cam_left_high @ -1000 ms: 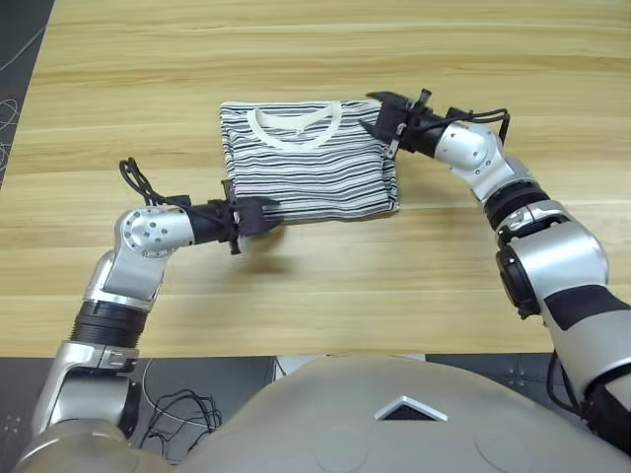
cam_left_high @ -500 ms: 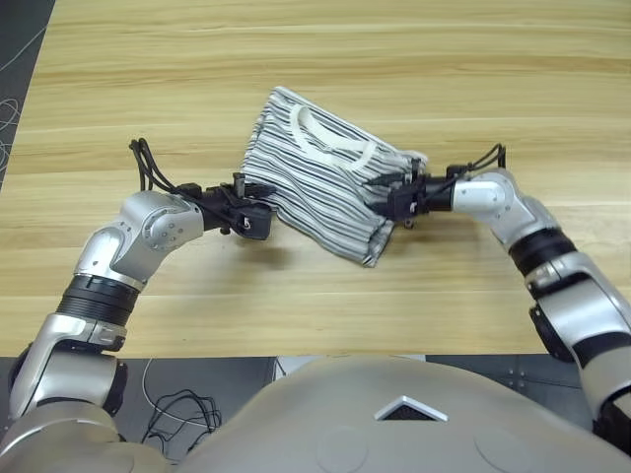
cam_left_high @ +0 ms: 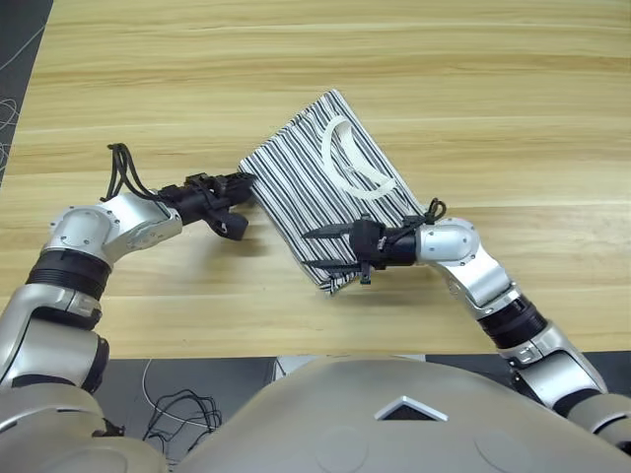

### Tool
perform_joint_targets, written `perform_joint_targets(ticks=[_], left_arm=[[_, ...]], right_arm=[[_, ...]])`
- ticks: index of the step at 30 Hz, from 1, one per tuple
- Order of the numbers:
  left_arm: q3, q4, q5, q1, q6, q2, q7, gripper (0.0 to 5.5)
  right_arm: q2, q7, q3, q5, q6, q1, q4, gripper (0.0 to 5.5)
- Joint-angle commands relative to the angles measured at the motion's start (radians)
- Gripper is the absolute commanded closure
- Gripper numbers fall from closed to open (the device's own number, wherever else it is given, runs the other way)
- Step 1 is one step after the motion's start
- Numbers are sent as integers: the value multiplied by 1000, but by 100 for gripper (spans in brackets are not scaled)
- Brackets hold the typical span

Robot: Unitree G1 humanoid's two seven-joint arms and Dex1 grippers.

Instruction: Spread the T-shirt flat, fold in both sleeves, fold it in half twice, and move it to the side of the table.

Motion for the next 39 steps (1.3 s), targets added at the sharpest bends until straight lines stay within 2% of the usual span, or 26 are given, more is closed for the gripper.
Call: perform_joint_targets(ticks=[1,3,4,6,10,13,15,19,24,31,39], left_arm=[[72,124,-136,-38,-24,67,-16,406],[136,28,-439,55,-108,114,-180,406],[134,-121,-646,154,-121,183,-284,406],[106,-392,-917,323,-94,319,-425,373],[90,-792,-1102,586,38,522,-546,310],[117,-980,-1146,707,139,567,-585,261],[151,-1052,-1147,748,203,553,-599,222],[173,-1124,-1125,789,322,469,-643,222],[148,-1103,-1006,772,383,285,-656,222],[106,-960,-864,764,335,117,-677,222],[115,-884,-819,771,277,58,-701,222]], right_arm=[[-153,104,-264,290,215,-93,-74,359],[-231,160,-363,292,221,-177,33,359],[-281,189,-377,198,129,-238,146,359],[-363,235,-349,-4,-99,-317,333,338],[-462,309,-202,-338,-616,-372,608,268],[-469,327,-141,-448,-845,-404,768,214],[-458,316,-125,-487,-942,-432,860,170],[-416,264,-89,-563,-1122,-471,1031,170],[-352,153,-65,-609,-1255,-445,1113,170],[-295,31,-37,-635,-1329,-413,1147,170],[-256,-41,3,-656,-1351,-419,1153,170]])
